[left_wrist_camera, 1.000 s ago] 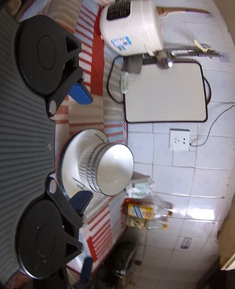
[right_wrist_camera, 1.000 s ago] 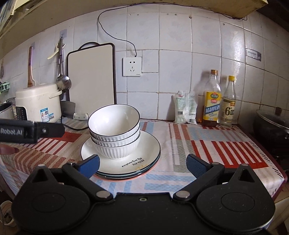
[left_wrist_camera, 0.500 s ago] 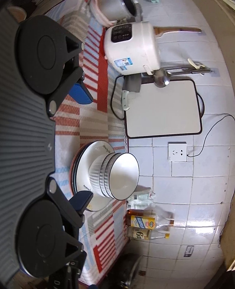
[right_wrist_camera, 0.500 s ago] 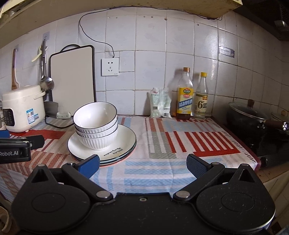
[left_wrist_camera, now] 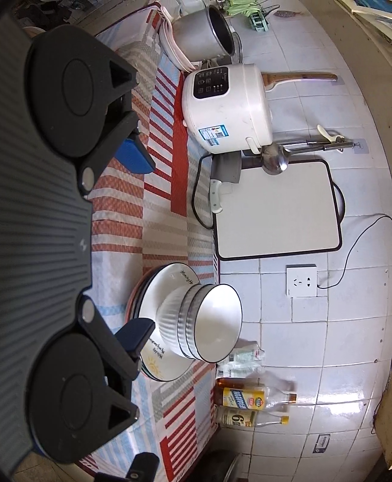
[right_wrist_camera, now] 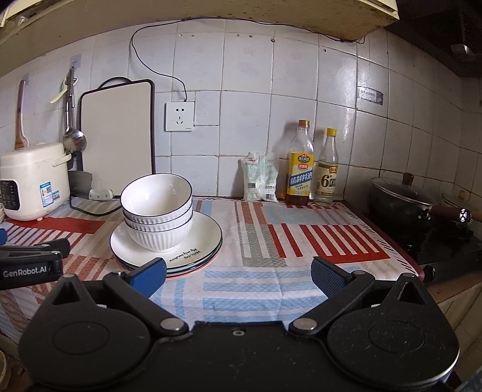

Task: Organize plates and bowls

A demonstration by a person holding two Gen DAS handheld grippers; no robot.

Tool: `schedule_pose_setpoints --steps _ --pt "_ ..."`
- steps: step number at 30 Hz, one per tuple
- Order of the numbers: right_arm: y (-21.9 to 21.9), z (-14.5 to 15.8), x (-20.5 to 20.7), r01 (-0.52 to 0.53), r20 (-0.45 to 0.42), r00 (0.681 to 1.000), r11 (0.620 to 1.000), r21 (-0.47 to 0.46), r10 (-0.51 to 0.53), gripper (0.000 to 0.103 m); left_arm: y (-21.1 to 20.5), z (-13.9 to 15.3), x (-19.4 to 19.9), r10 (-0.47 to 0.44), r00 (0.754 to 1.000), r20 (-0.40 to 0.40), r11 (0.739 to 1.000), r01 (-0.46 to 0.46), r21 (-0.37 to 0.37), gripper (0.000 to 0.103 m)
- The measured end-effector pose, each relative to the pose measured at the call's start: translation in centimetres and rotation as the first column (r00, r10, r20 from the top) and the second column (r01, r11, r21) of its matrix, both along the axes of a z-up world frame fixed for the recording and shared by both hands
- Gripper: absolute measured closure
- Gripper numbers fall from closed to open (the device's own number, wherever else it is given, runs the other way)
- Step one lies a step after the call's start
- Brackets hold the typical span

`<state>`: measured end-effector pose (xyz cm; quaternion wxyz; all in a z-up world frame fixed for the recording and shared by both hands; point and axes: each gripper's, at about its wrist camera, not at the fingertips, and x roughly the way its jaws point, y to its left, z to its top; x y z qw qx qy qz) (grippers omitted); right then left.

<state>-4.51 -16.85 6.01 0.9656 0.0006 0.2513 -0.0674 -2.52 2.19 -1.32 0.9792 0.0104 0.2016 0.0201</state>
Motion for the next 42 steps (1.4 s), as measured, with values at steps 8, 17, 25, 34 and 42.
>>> schedule_pose_setpoints --steps 8,17,25,34,42 --pt "0.0 -0.2 -0.9 0.002 0.017 1.000 1.000 0.015 -0.002 0.000 -0.2 -0.7 -0.7 0.018 1.000 -0.002 1.000 -0.018 0.013 0.000" --pt "0.0 -0.1 -2.0 0.032 0.032 0.999 0.999 -0.003 -0.032 0.000 -0.2 -0.9 -0.9 0.030 0.999 -0.010 1.000 -0.030 0.001 0.000" --pt "-0.6 -0.5 -2.2 0.050 0.038 0.998 0.999 0.021 -0.050 0.000 -0.5 -1.2 -1.0 0.020 1.000 -0.011 1.000 -0.020 0.001 0.000" --pt "-0.3 -1.1 -2.3 0.076 0.045 0.996 0.997 -0.029 -0.075 0.000 -0.7 -1.4 -1.0 0.017 1.000 -0.011 1.000 -0.017 -0.014 0.000" --pt "0.0 -1.6 -2.1 0.096 0.061 0.994 0.995 -0.024 -0.095 0.000 -0.6 -1.6 -0.8 0.018 1.000 -0.012 1.000 -0.018 -0.013 0.000"
